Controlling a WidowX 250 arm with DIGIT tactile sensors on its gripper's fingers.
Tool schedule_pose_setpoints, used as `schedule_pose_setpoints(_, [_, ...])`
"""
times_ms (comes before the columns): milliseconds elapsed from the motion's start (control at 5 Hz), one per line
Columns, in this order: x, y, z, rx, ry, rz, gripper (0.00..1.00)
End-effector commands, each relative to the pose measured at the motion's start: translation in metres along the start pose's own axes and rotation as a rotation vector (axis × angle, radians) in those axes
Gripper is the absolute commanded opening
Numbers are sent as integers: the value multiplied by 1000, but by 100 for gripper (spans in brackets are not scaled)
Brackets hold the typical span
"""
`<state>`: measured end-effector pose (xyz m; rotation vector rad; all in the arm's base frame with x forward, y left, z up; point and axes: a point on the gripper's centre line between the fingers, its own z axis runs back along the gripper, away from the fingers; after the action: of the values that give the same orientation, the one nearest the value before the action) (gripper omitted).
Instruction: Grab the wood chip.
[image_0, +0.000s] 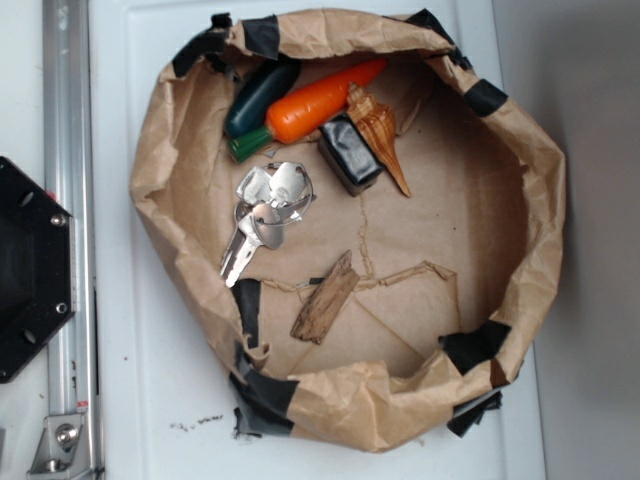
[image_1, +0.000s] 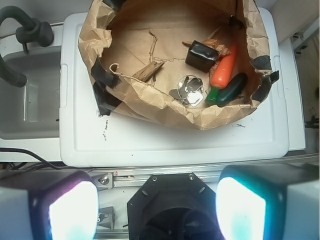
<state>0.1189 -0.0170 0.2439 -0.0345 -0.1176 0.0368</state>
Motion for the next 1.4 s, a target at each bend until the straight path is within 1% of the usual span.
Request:
schedule_pose_setpoints(0, [0,0,0,0,0,0,100])
schedule_pose_setpoints(200, [44,-7,-31,1,80,125,100])
schedule_pose_setpoints(400, [85,-16,-71,37,166,298,100])
schedule_pose_setpoints(600, [114,-27,-109,-22,213,525,100])
schedule_pose_setpoints(800, [114,-22,-141,22,221,762,100])
schedule_pose_setpoints(1000, [113,-12,-159,48,139,828,100])
schedule_pose_setpoints(1200, [116,-5,-182,86,114,769,100])
